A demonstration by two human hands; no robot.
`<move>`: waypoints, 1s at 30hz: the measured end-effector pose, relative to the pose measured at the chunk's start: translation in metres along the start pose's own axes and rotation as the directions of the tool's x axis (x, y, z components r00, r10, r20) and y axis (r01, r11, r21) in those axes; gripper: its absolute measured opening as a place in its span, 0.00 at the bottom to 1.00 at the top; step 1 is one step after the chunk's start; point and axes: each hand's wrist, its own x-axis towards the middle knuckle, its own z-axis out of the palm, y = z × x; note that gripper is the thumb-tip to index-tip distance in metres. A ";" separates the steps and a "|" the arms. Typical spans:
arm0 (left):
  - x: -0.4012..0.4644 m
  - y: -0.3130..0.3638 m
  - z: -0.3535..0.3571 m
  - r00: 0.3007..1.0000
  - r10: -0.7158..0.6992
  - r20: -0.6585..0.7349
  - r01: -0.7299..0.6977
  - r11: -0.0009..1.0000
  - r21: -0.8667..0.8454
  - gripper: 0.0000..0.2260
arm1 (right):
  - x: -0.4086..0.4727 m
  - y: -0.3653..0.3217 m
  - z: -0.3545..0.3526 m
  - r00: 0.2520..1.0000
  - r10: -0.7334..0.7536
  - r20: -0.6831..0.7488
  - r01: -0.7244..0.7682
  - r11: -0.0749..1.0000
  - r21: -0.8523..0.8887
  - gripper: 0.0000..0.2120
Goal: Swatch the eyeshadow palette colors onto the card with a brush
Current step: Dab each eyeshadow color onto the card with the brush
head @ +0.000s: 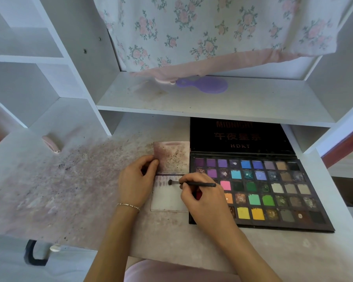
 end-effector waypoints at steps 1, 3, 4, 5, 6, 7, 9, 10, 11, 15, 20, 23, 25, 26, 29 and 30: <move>0.000 0.000 0.000 1.000 -0.001 0.000 0.001 1.000 -0.006 0.08 | 0.000 0.000 0.000 0.999 -0.023 -0.025 0.023 1.000 0.013 0.06; 0.000 0.000 0.000 1.000 -0.004 0.000 0.004 1.000 -0.017 0.08 | -0.001 -0.001 -0.002 0.994 -0.049 -0.096 0.058 0.994 0.092 0.07; 0.000 0.000 0.000 1.000 -0.008 0.000 0.008 1.000 -0.019 0.08 | -0.002 -0.002 -0.003 0.990 -0.048 -0.132 0.067 0.987 0.145 0.08; 0.000 0.000 0.000 1.000 -0.011 0.001 0.011 1.000 -0.020 0.08 | -0.003 -0.002 -0.004 0.985 -0.045 -0.165 0.076 0.979 0.191 0.09; 0.000 0.001 0.000 1.000 -0.013 0.001 0.013 1.000 -0.020 0.08 | -0.003 -0.002 -0.006 0.980 -0.044 -0.194 0.087 0.971 0.223 0.11; 0.000 0.001 -0.001 1.000 -0.014 0.001 0.014 1.000 -0.023 0.08 | -0.004 -0.002 -0.007 0.975 -0.042 -0.218 0.095 0.966 0.242 0.11; 0.000 0.001 -0.001 1.000 -0.013 0.004 0.013 0.999 -0.030 0.07 | -0.005 0.000 -0.010 0.970 -0.021 -0.241 0.087 0.960 0.266 0.12; 0.000 0.001 -0.001 1.000 -0.012 0.004 0.012 0.999 -0.034 0.07 | -0.007 0.001 -0.012 0.969 -0.007 -0.245 0.077 0.957 0.278 0.12; 0.000 0.002 -0.001 1.000 -0.010 0.005 0.010 0.999 -0.036 0.07 | -0.008 0.003 -0.014 0.969 0.004 -0.249 0.070 0.955 0.288 0.12; 0.000 0.001 -0.001 1.000 -0.004 0.006 0.005 0.999 -0.039 0.07 | -0.018 0.011 -0.031 0.958 0.021 -0.285 0.066 0.954 0.293 0.13; 0.000 0.000 0.000 1.000 -0.001 0.003 0.002 0.999 -0.044 0.07 | -0.026 0.024 -0.063 0.902 0.028 -0.431 0.044 0.987 0.155 0.10; 0.001 -0.001 0.001 1.000 0.007 -0.004 -0.007 0.999 -0.036 0.07 | -0.028 0.036 -0.080 0.868 0.081 -0.490 -0.019 0.991 0.129 0.17; 0.001 -0.002 0.001 1.000 0.006 -0.015 -0.006 0.999 -0.044 0.06 | -0.029 0.042 -0.088 0.851 0.092 -0.516 -0.052 0.994 0.093 0.17; 0.001 -0.003 0.001 1.000 0.007 -0.020 -0.008 0.999 -0.045 0.06 | -0.030 0.045 -0.091 0.846 0.100 -0.523 -0.070 0.995 0.077 0.15; 0.002 -0.004 0.002 1.000 0.021 -0.019 -0.021 0.999 -0.044 0.06 | -0.032 0.053 -0.093 0.822 0.137 -0.552 -0.122 0.990 0.064 0.10; 0.002 -0.005 0.002 1.000 0.023 -0.017 -0.024 0.999 -0.045 0.06 | -0.032 0.054 -0.092 0.815 0.145 -0.560 -0.130 0.989 0.068 0.09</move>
